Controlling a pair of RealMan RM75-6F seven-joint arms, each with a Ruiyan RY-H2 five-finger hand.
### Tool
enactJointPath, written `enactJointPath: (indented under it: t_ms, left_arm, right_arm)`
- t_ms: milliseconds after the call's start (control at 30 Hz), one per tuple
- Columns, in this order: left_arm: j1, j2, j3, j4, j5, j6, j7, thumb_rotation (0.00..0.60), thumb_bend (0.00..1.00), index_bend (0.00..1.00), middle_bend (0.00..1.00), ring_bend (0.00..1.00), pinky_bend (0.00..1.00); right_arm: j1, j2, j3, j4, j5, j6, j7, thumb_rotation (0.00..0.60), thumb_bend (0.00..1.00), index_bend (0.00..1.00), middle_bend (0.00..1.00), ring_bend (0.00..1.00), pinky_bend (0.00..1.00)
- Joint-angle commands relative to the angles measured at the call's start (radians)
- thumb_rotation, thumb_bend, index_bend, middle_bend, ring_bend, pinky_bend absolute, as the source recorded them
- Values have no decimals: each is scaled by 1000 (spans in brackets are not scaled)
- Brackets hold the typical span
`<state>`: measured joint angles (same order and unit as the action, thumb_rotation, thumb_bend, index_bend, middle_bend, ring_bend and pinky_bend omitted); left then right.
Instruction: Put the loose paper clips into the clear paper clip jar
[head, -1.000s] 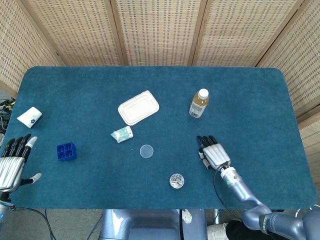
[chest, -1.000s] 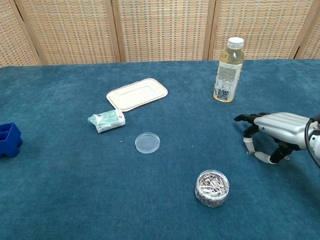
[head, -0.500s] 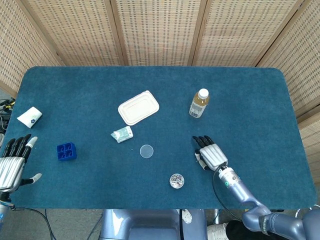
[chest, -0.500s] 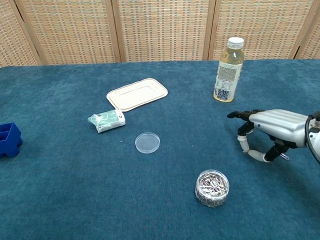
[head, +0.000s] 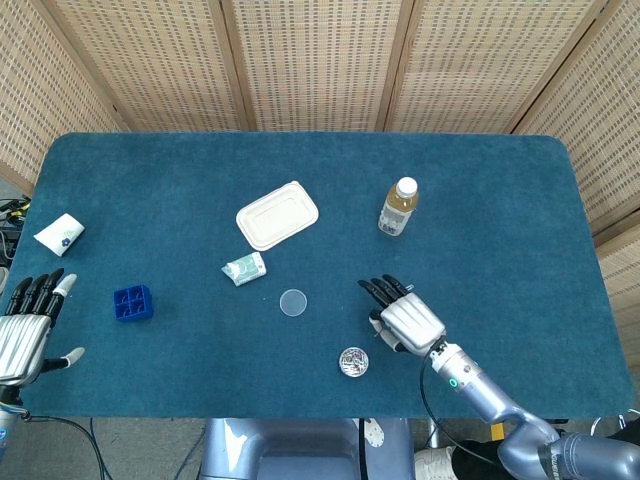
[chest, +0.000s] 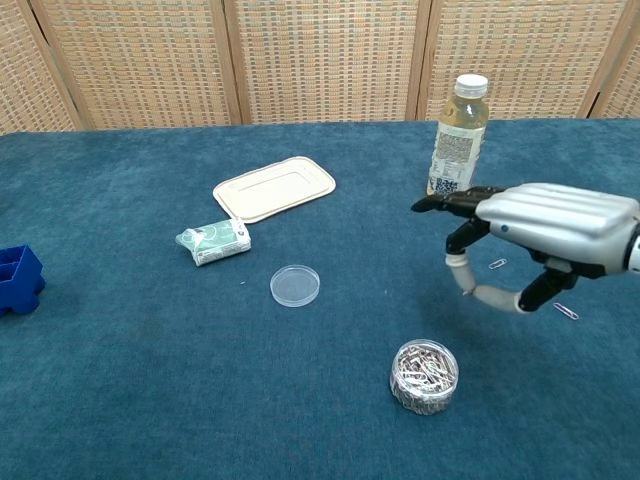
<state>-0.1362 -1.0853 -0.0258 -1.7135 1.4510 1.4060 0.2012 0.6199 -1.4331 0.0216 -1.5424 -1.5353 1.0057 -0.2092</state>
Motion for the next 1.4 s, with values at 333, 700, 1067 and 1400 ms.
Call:
enactJointPath:
  t_ms: [333, 700, 1067, 1400]
  left_arm:
    - [0, 3, -2, 2, -6, -1, -9, 600, 0, 0, 0, 0, 0]
    - [-2, 3, -3, 6, -10, -7, -11, 600, 0, 0, 0, 0, 0]
    - [-3, 4, -2, 6, -10, -8, -13, 600, 0, 0, 0, 0, 0]
    - [-2, 3, -1, 4, -7, -6, -10, 600, 0, 0, 0, 0, 0]
  right_arm:
    - [34, -49, -16, -49, -7, -55, -95, 600, 434, 689, 7, 0, 0]
    - [35, -101, -33, -37, 4, -70, -167, 600, 434, 689, 13, 0, 0]
    - [31, -108, -38, -22, 36, -83, -203, 600, 434, 689, 13, 0, 0]
    - [26, -84, -38, -53, 41, -73, -194, 600, 234, 479, 14, 0, 0]
